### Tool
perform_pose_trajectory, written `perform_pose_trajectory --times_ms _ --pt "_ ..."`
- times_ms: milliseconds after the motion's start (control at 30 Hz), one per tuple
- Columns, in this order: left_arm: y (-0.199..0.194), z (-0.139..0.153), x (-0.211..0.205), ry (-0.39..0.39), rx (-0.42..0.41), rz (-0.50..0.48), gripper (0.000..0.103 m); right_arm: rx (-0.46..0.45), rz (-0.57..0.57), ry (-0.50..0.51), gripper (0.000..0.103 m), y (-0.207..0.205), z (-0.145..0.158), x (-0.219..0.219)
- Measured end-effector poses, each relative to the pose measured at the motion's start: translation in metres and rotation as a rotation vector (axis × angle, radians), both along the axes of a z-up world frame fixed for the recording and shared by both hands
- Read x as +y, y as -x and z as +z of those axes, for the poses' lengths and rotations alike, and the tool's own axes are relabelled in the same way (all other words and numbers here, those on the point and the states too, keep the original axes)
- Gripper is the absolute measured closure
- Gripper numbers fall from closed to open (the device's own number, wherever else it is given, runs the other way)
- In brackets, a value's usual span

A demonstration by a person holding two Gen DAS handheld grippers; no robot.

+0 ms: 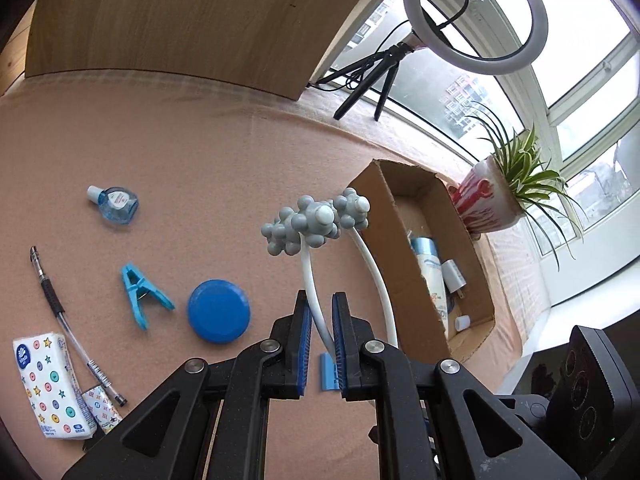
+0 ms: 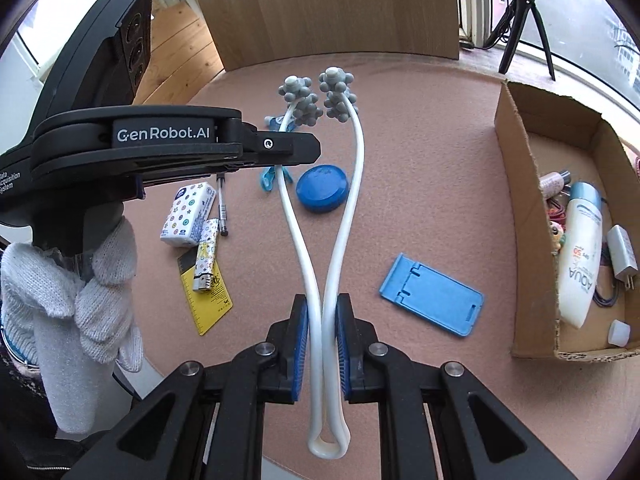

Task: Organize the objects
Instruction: 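Lift the white cord massager with both grippers and carry it over the box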

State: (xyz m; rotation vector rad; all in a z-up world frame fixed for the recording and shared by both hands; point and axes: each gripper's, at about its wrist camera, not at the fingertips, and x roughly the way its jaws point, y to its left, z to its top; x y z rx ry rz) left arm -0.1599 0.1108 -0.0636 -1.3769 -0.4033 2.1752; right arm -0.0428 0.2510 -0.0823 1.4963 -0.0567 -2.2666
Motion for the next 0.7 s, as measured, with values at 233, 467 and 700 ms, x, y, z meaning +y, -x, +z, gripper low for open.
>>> perform_pose_trajectory --times_ms 233,467,700 --pt "0.017 0.019 0.066 -0.020 0.041 -0.073 0.092 0.049 -0.092 -0.003 0.091 0.011 0.018 0.044" --pt "0.038 0.029 0.129 -0.010 0.076 -0.125 0.092 0.081 -0.166 -0.025 0.091 0.032 0.026 0.095" --pt "0.062 0.024 0.176 -0.012 0.070 -0.140 0.092 0.092 -0.226 -0.025 0.091 0.045 0.029 0.137"
